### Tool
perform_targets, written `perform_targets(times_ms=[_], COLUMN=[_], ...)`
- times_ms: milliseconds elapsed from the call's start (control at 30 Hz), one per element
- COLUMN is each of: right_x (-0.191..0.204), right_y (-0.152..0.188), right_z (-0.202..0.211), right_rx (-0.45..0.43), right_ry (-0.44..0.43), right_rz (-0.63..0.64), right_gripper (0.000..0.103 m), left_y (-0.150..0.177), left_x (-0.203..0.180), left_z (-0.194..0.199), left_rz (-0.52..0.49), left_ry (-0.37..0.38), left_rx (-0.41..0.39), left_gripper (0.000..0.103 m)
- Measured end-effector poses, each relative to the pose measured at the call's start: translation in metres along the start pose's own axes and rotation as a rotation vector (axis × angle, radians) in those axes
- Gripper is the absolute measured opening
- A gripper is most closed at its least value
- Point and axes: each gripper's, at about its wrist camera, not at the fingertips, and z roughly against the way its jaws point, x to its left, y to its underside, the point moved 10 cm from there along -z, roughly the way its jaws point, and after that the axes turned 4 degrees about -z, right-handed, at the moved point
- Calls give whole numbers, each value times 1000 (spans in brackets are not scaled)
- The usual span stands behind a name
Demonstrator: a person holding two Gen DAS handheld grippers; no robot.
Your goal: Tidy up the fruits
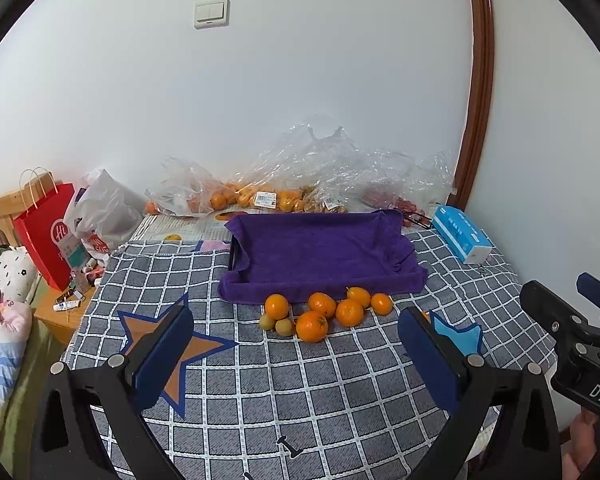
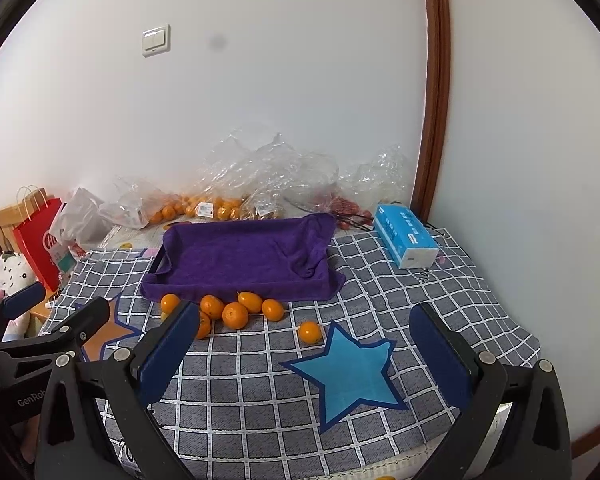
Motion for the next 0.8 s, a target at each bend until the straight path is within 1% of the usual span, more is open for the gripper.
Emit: perform_targets(times_ms=[400, 800], right_x=[6, 4], right_y=[0, -1], right_z=[1, 1], right_rx=[-1, -5], right_ry=[7, 8], right_rz=[19, 9], right_gripper=[103, 103], left_y=[3, 3], left_x=[4, 6], left_z=[0, 0], left_rz=[8, 18], left_ry=[6, 8], left_rx=[-3, -2], left_gripper=[103, 103])
